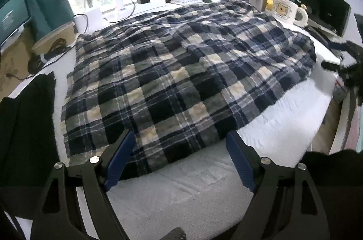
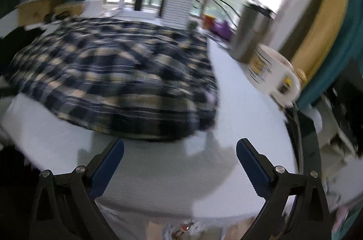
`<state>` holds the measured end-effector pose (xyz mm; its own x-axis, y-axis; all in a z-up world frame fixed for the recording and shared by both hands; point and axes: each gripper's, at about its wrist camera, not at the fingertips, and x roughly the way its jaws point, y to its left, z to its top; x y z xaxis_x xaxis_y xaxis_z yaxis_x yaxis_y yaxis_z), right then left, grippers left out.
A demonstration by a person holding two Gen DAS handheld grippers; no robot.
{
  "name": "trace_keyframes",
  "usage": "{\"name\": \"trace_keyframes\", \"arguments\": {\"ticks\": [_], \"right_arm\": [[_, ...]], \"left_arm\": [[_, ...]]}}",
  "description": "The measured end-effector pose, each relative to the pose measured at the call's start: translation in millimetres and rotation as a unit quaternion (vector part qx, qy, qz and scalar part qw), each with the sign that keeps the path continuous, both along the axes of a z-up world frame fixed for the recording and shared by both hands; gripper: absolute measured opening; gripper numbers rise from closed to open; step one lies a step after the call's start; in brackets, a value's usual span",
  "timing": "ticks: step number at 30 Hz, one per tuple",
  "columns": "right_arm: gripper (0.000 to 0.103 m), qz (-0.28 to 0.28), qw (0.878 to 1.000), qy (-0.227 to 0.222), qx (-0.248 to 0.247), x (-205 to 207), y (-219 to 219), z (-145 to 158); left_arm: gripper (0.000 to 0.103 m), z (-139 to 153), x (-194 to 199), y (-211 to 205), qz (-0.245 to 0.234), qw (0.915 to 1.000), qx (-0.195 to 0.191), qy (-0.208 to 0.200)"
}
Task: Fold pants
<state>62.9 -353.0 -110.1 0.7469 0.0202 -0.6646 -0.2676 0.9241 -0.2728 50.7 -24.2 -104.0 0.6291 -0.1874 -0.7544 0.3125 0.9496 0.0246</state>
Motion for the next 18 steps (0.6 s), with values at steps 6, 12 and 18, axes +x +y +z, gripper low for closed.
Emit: {"name": "trace_keyframes", "arguments": {"ticks": [6, 12, 18], "right_arm": [[0.100, 0.066, 0.997, 0.001, -0.031, 1.7, 54.1, -12.0], [0.101, 0.088, 0.991, -0.021, -0.099, 10.5, 92.8, -17.3], [0.101, 0.087, 0.996, 0.004, -0.030, 39.2, 87.0, -1.0]], "left_arm": [[0.082, 1.0, 0.5, 13.2, 0.020, 0.9997, -0.015, -0.003], [0.082, 0.7, -1.7, 26.6, 0.032, 0.9991, -0.028, -0.005], [0.082, 1.4, -5.1, 25.8, 0.022, 0.9992, -0.031, -0.015]]}}
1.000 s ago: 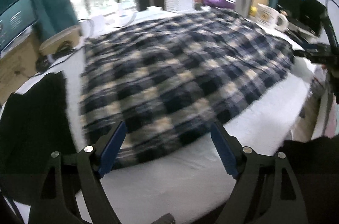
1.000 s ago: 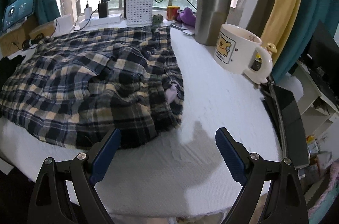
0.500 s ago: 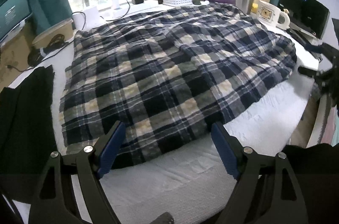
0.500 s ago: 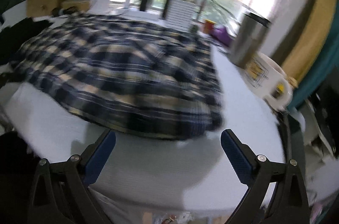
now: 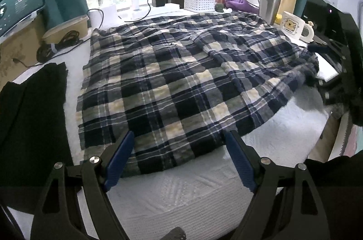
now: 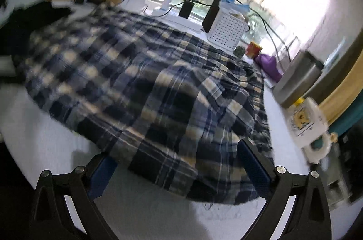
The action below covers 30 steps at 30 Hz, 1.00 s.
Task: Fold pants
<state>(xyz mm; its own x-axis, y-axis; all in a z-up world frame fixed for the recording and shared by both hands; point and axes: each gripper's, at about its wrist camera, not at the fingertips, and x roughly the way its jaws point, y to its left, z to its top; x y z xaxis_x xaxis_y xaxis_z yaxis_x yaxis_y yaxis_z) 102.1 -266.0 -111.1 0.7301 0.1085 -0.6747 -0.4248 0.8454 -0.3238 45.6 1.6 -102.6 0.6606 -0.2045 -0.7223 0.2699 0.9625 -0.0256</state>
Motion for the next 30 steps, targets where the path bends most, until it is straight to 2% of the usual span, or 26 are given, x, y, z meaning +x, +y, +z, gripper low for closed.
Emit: {"name": "trace_keyframes", "arguments": {"ticks": [4, 7, 9, 13, 16, 19, 20, 21, 23, 25, 27, 30], "right_arm": [[0.101, -0.020, 0.997, 0.036, 0.070, 26.0, -13.7, 9.4], [0.101, -0.031, 0.994, 0.050, 0.095, 41.0, -17.2, 12.5], [0.101, -0.034, 0.992, 0.057, 0.107, 46.7, -17.6, 13.5], [0.101, -0.036, 0.991, 0.059, 0.116, 52.1, -18.5, 16.1], [0.101, -0.037, 0.990, 0.060, 0.120, 51.9, -22.3, 16.1], [0.101, -0.038, 0.990, 0.058, 0.122, 50.4, -26.9, 16.2], [0.101, -0.039, 0.990, 0.056, 0.124, 49.3, -28.9, 17.0], [0.101, -0.040, 0.990, 0.054, 0.126, 48.0, -30.6, 18.2], [0.101, -0.043, 0.989, 0.049, 0.132, 46.0, -35.0, 19.9], [0.101, -0.047, 0.988, 0.046, 0.140, 43.0, -40.4, 20.2], [0.101, -0.044, 0.987, 0.045, 0.146, 38.1, -44.3, 18.5], [0.101, -0.041, 0.991, 0.031, 0.126, 27.0, -44.2, 11.7]], "left_arm": [[0.083, 0.9, -3.5, -8.6, -0.015, 0.9997, 0.010, -0.015], [0.083, 2.9, -7.5, -15.9, -0.028, 0.9990, 0.021, -0.027], [0.087, 4.1, -9.8, -19.4, -0.032, 0.9982, 0.034, -0.038], [0.088, 2.2, -6.1, -21.6, -0.017, 0.9945, 0.082, -0.062], [0.088, -1.9, 8.5, -11.7, 0.008, 0.9959, 0.076, -0.049], [0.087, 1.4, 14.6, -1.7, 0.013, 0.9983, 0.042, -0.039], [0.073, 3.9, 13.4, 0.6, 0.012, 0.9981, 0.037, -0.049], [0.041, 5.7, 13.9, 2.8, 0.015, 0.9976, 0.040, -0.055], [0.009, 5.3, 20.5, 10.7, 0.032, 0.9981, 0.039, -0.034], [0.006, 11.3, 20.8, 19.1, 0.041, 0.9983, 0.022, -0.036], [0.003, 23.8, 17.3, 19.6, 0.040, 0.9975, 0.022, -0.054], [0.002, 42.9, 15.1, 17.2, 0.041, 0.9959, 0.017, -0.079]]}}
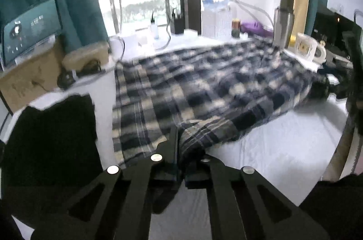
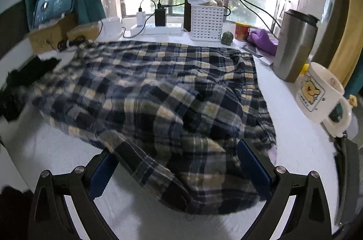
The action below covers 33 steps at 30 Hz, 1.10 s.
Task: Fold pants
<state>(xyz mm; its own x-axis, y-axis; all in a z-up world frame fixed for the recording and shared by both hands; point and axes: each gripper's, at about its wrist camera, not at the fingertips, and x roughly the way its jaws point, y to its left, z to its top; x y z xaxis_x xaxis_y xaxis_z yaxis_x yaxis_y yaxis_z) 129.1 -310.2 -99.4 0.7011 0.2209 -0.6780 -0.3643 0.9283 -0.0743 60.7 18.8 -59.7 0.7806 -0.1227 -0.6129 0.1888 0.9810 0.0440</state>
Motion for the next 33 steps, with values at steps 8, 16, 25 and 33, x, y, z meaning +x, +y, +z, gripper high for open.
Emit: {"name": "trace_keyframes", "arguments": {"ticks": [8, 16, 25, 33], "right_arm": [[0.101, 0.023, 0.996, -0.037, -0.083, -36.0, 9.2, -17.4], [0.101, 0.022, 0.985, -0.077, -0.153, -51.9, 18.4, -34.4], [0.094, -0.051, 0.982, -0.093, -0.156, -14.7, -3.4, -35.0], [0.029, -0.077, 0.985, -0.097, -0.116, -20.6, -35.7, -27.1]], "left_arm": [[0.002, 29.2, 14.5, 10.5, 0.013, 0.9977, -0.066, -0.010], [0.002, 55.3, 11.1, 11.2, 0.004, 0.9951, -0.097, -0.018], [0.002, 64.5, -0.1, 14.4, 0.010, 0.9952, -0.094, -0.025], [0.002, 54.8, -10.9, 8.1, -0.005, 0.9952, -0.097, -0.009]]}}
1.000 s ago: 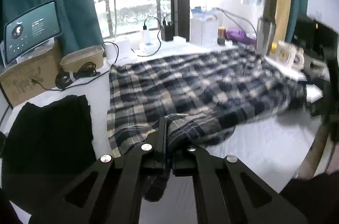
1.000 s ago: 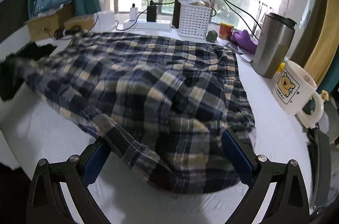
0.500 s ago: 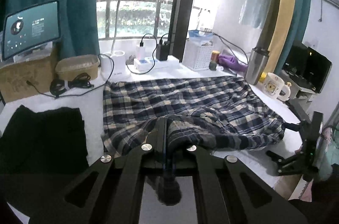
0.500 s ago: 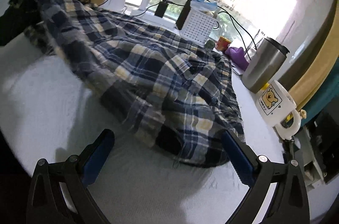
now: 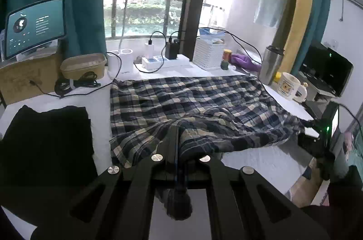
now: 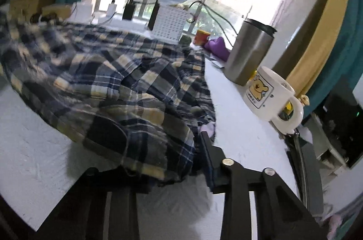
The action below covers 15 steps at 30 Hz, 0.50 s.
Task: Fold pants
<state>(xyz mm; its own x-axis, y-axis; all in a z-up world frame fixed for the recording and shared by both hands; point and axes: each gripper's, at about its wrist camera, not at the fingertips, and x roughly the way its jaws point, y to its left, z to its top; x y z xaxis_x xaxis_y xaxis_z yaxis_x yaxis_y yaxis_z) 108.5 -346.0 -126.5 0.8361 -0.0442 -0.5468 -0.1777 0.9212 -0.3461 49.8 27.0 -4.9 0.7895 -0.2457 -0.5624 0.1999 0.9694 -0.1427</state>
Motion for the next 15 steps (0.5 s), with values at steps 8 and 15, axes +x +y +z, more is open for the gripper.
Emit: {"name": "trace_keyframes", "arguments": {"ticks": [8, 15], "right_arm": [[0.023, -0.010, 0.998, -0.038, 0.053, -18.6, -19.7, 36.6], [0.019, -0.015, 0.997, -0.066, 0.047, -43.2, -26.5, 65.3]], "left_arm": [[0.002, 18.5, -24.1, -12.9, -0.022, 0.9993, 0.020, -0.024], [0.002, 36.8, -49.3, -24.8, -0.039, 0.9976, 0.045, -0.036]]}}
